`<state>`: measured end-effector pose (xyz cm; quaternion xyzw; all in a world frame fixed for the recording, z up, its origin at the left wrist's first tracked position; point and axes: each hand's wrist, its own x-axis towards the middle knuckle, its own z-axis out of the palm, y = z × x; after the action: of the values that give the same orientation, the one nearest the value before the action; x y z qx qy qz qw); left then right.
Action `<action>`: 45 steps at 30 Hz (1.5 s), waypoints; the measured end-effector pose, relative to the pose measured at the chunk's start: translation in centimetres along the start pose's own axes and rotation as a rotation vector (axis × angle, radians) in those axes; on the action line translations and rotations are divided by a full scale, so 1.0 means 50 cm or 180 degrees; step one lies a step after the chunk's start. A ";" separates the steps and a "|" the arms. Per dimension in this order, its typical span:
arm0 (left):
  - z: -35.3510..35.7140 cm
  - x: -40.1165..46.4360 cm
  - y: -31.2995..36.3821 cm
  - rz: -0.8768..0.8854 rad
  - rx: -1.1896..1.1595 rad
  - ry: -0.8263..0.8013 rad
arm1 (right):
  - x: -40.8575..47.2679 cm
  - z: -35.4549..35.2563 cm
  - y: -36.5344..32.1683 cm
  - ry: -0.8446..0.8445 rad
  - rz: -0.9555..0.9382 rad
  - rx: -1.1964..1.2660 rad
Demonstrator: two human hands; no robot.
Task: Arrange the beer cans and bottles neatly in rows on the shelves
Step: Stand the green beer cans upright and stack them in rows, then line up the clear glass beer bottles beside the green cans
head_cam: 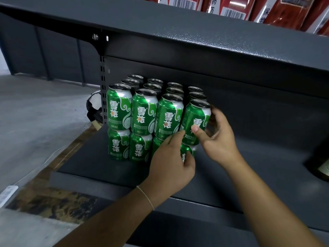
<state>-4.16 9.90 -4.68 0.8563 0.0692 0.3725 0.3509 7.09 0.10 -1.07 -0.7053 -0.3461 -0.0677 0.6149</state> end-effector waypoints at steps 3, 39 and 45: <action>-0.006 0.009 0.008 0.0139 -0.0063 0.0010 | -0.003 0.000 -0.002 -0.0004 -0.0025 0.0007; 0.654 0.047 0.441 0.0171 -0.1157 -0.1266 | -0.135 -0.790 0.207 0.1912 0.0440 -0.1133; 0.771 0.038 0.491 0.0160 -0.1155 -0.1568 | -0.158 -0.907 0.255 0.2468 0.0768 -0.1767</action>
<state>20.12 -28.85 -5.88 0.8457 -0.1069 0.1686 0.4950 23.40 -44.60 -5.00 -0.8005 0.0236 -0.3431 0.4908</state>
